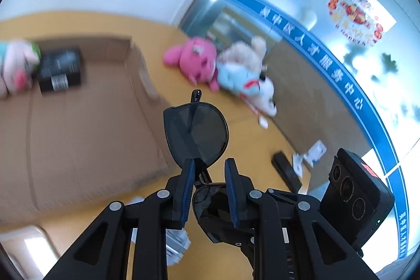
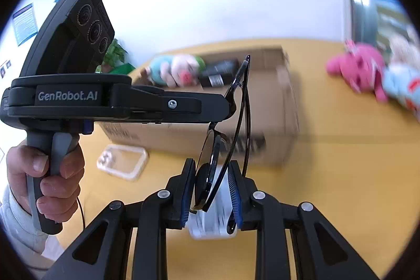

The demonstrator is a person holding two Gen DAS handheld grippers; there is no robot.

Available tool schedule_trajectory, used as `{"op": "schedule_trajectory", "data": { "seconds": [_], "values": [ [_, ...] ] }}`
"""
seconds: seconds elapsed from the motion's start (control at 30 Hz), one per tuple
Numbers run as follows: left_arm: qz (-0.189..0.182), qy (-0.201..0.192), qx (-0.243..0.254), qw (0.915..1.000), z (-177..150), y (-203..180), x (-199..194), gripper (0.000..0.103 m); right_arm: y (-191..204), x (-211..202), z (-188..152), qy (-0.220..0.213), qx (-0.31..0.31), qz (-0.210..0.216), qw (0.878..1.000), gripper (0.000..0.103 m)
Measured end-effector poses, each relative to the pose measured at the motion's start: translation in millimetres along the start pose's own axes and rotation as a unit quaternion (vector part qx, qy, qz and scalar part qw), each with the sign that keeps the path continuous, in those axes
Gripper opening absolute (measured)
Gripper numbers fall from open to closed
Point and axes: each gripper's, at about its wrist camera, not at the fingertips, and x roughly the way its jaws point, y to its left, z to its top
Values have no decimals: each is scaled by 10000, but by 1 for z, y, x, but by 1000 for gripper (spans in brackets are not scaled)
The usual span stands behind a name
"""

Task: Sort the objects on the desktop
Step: 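Lift the black sunglasses with the right gripper, then carry the sunglasses into the box and open the right gripper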

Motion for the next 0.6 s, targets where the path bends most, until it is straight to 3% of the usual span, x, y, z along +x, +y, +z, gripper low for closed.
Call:
{"op": "schedule_trajectory", "data": {
  "seconds": [0.23, 0.3, 0.5, 0.6],
  "values": [
    [276, -356, 208, 9988, 73, 29, -29, 21, 11, 31, 75, -325, -239, 278, 9988, 24],
    [186, -314, 124, 9993, 95, 45, -28, 20, 8, 47, 99, -357, -281, 290, 9985, 24],
    [214, -215, 34, 9995, 157, 99, 1, 20, -13, 101, 158, -159, -248, 304, 9991, 24],
    [18, -3, -210, 9998, 179, 132, 30, 18, -28, 136, 180, 95, -226, 171, 9996, 24]
  ]
}}
